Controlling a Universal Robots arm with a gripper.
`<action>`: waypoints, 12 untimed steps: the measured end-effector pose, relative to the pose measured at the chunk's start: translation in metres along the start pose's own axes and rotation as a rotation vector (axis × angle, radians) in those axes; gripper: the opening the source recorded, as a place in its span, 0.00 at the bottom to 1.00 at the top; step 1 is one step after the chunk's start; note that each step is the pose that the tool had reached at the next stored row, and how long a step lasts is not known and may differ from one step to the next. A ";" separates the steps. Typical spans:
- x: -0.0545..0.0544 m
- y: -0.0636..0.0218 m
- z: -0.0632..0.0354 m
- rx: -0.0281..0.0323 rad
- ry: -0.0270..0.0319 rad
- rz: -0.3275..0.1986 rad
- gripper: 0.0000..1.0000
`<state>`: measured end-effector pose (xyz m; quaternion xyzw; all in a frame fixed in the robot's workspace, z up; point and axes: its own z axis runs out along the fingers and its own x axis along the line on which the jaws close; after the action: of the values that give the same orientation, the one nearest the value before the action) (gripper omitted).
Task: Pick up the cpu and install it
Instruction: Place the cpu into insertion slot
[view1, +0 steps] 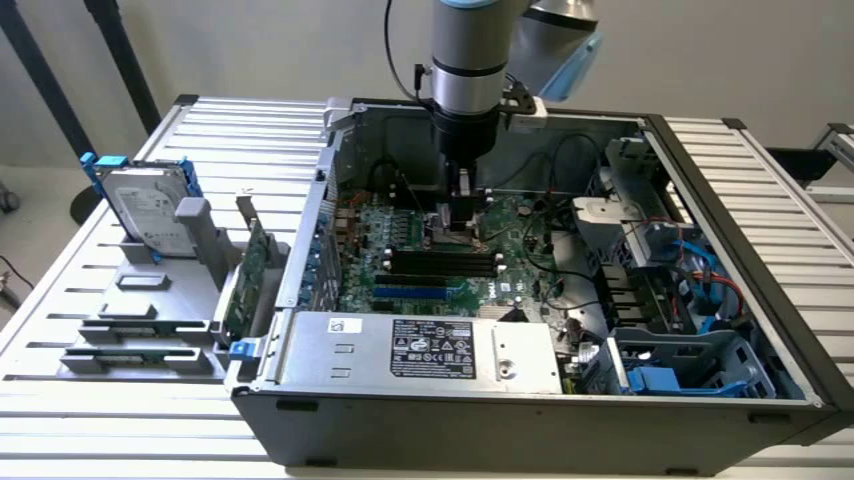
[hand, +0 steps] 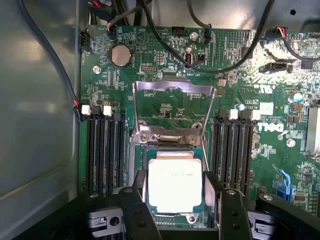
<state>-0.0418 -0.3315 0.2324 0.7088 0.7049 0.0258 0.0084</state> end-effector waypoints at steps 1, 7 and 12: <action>0.000 -0.0015 0.0001 -0.0002 -0.0003 0.007 0.55; 0.001 -0.0075 0.0029 -0.0039 0.0001 0.026 0.55; 0.001 -0.0079 0.0090 -0.0068 0.0014 0.040 0.55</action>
<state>-0.0493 -0.3302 0.2230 0.7226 0.6906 0.0288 0.0098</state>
